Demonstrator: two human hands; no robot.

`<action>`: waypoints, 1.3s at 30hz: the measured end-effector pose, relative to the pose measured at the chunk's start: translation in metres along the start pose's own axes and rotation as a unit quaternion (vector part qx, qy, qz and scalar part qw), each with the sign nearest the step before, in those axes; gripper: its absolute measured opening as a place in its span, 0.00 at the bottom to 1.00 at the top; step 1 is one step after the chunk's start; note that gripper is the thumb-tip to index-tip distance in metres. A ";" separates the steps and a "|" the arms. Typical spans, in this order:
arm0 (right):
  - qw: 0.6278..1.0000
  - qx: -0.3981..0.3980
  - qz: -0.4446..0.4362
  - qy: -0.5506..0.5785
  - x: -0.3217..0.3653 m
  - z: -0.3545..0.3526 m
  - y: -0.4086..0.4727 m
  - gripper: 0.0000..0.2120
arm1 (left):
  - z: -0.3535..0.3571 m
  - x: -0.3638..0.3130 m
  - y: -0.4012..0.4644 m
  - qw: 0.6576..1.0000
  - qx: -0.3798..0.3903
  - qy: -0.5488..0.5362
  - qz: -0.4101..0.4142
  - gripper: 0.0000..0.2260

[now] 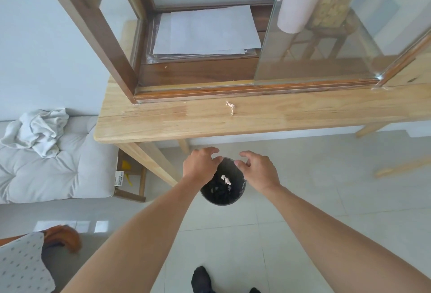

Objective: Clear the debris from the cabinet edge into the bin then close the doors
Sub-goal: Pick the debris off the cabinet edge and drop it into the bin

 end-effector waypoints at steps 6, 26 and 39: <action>1.000 -0.022 -0.010 -0.014 0.007 -0.012 -0.004 0.19 | -0.014 0.001 -0.010 1.000 -0.018 0.003 -0.003 0.17; 0.953 -0.220 -0.208 0.002 0.121 -0.117 -0.074 0.13 | -0.095 -0.050 -0.102 0.984 -0.137 -0.048 0.101 0.14; 0.974 -0.140 -0.138 -0.108 0.154 -0.134 -0.028 0.09 | -0.169 -0.040 -0.072 0.970 -0.175 -0.149 0.081 0.19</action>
Point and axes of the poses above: each hand's wrist, its own y-axis towards the middle knuckle, its own z-axis out of the palm, x = y × z, the point moved 1 cm from there along y, towards the middle knuckle, and after that the axes turned 3 degrees about x, right-handed, at the moved point
